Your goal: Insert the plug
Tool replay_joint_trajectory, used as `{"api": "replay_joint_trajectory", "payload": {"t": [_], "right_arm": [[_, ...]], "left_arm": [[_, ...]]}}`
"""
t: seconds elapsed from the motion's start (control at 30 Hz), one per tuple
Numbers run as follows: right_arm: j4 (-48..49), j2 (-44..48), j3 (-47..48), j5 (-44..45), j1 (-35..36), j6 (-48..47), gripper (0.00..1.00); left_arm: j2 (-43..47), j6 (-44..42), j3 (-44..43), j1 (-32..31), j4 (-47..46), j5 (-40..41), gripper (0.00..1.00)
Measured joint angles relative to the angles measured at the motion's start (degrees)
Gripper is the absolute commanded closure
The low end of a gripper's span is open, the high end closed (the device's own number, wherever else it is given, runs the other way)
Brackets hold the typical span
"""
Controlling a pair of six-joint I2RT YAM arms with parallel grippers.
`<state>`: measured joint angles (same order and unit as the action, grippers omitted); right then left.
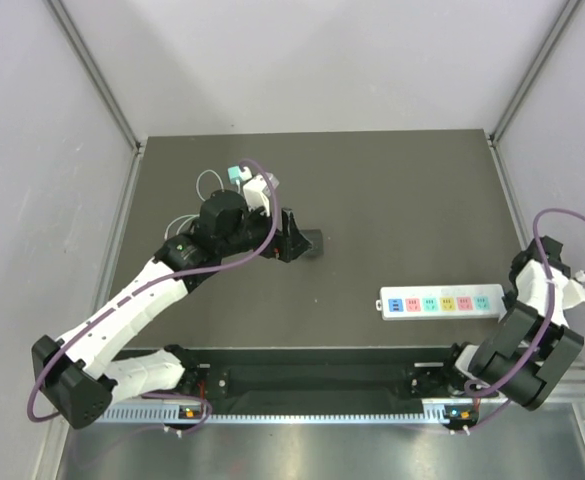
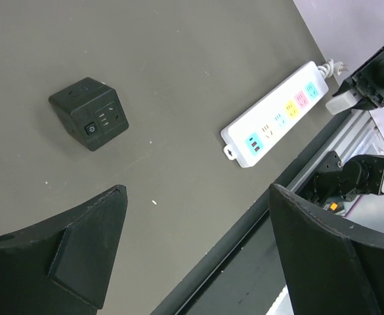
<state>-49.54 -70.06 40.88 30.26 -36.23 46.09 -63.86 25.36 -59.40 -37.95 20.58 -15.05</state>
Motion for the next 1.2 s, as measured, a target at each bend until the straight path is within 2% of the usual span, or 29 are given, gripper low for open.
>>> {"api": "replay_joint_trajectory", "payload": {"t": [0.17, 0.27, 0.57, 0.67, 0.83, 1.0, 1.2], "right_arm": [[5.9, 0.0, -3.0, -7.0, 0.4, -0.5, 1.00], [8.5, 0.6, -4.2, -9.3, 3.2, -0.4, 1.00], [18.0, -1.5, -4.1, -18.7, 27.7, 6.4, 1.00], [16.7, -4.8, -0.3, -19.6, 31.5, 5.5, 1.00], [17.2, -4.3, 5.8, -20.2, 32.3, -10.4, 1.00], [20.0, -0.7, 7.7, -29.3, 32.5, -33.4, 1.00], [15.1, -13.1, 19.5, -37.9, 33.6, -55.8, 1.00]], "left_arm": [[0.9, -0.3, 0.0, 0.0, 0.0, 1.0, 0.08], [0.9, -0.5, 0.0, 0.0, 0.0, 1.3, 0.08], [0.9, -1.7, 0.0, 0.0, 0.1, 3.1, 0.07], [0.9, -2.1, 0.0, 0.0, 0.2, 4.0, 0.07], [1.0, -2.6, 0.0, 0.0, 0.2, 4.9, 0.07], [1.2, -2.6, 0.0, 0.0, 0.2, 5.1, 0.07], [1.3, -2.5, 0.8, 0.0, 0.0, 5.0, 0.08]]}}
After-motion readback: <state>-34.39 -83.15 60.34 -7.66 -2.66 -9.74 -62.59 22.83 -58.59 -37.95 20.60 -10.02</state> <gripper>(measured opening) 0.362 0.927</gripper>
